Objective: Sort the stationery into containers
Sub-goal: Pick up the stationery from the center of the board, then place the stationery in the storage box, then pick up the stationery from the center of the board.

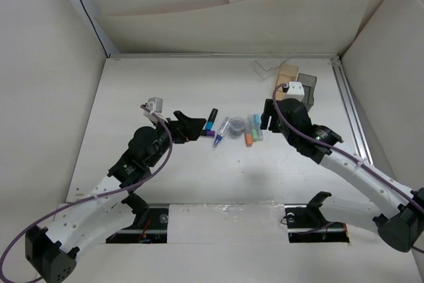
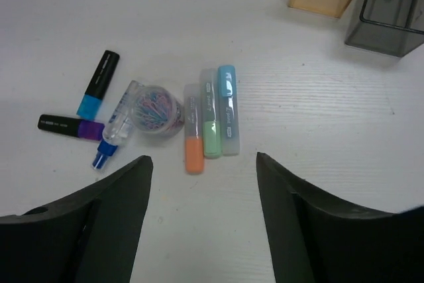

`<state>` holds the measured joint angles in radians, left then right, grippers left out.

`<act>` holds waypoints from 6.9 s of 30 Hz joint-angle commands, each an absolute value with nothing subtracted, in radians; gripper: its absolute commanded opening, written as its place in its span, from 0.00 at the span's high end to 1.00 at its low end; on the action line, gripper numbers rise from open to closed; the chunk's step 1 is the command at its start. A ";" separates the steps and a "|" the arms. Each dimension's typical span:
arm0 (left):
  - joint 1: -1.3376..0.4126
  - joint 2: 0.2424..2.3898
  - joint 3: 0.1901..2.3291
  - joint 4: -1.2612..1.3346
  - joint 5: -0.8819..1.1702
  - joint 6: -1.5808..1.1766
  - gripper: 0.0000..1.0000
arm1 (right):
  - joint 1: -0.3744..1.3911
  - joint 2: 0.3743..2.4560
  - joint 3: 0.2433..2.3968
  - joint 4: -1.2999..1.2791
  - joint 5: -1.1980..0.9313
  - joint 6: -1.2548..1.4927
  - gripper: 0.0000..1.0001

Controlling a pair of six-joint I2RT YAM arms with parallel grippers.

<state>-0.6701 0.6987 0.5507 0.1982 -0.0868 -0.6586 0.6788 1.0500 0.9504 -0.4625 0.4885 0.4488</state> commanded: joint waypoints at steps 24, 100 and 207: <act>-0.667 0.762 0.501 0.322 -0.164 -0.673 0.00 | 0.749 1.431 0.968 -0.253 0.353 0.335 0.00; -0.626 1.204 0.535 0.426 -0.129 -0.611 0.50 | 0.098 2.477 2.461 -0.311 0.143 0.235 0.63; -0.626 1.018 0.410 0.422 -0.109 -0.624 0.59 | 0.451 1.900 1.671 -0.155 0.285 0.328 0.84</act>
